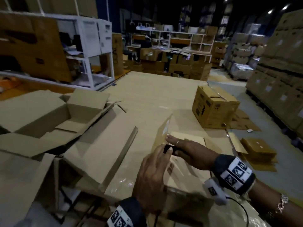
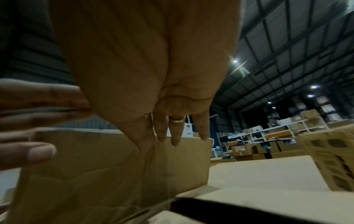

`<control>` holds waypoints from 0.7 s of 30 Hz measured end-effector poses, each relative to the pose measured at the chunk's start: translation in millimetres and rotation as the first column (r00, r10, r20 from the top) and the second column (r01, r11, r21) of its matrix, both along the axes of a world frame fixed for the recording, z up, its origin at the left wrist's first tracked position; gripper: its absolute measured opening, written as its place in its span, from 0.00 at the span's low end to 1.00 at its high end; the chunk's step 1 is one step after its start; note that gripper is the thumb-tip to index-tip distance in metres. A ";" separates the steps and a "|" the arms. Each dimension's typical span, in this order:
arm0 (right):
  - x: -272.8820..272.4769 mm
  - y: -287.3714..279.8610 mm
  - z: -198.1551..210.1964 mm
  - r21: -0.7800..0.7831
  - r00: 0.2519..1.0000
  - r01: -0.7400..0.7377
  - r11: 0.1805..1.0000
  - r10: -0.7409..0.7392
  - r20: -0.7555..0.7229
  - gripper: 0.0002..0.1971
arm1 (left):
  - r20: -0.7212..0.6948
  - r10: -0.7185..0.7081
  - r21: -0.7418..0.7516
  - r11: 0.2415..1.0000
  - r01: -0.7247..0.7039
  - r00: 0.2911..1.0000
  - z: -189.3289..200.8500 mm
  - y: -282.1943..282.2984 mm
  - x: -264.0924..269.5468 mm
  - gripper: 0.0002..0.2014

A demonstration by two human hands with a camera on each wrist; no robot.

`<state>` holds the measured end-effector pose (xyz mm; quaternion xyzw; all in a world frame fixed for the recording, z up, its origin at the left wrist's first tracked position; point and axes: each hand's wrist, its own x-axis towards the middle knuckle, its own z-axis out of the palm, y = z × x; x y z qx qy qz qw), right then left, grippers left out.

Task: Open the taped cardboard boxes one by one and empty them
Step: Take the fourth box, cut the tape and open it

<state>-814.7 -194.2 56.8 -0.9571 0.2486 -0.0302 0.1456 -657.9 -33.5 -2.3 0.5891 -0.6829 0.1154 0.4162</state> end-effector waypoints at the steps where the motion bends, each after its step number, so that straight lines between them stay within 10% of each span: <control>1: 8.1 -5.1 5.3 -0.022 0.999 -0.032 0.999 0.032 -0.013 0.28 | 0.037 0.031 -0.046 0.999 -0.029 0.999 5.9 -1.7 2.5 0.23; 6: 48.5 -37.0 9.1 -0.066 0.977 -0.204 0.977 0.198 -0.084 0.26 | 0.237 0.400 0.112 0.894 -0.434 0.885 20.8 -5.2 23.7 0.24; 14: 105.2 -56.4 -26.5 -0.038 0.900 -0.394 0.918 0.377 -0.220 0.19 | 0.524 0.467 0.530 0.476 -0.702 0.712 17.8 -11.9 35.1 0.42; 21: 117.9 -60.6 -56.2 -0.004 0.873 -0.440 0.898 0.426 -0.238 0.19 | 0.066 0.532 0.711 0.569 -0.414 0.844 -29.4 -15.9 26.0 0.22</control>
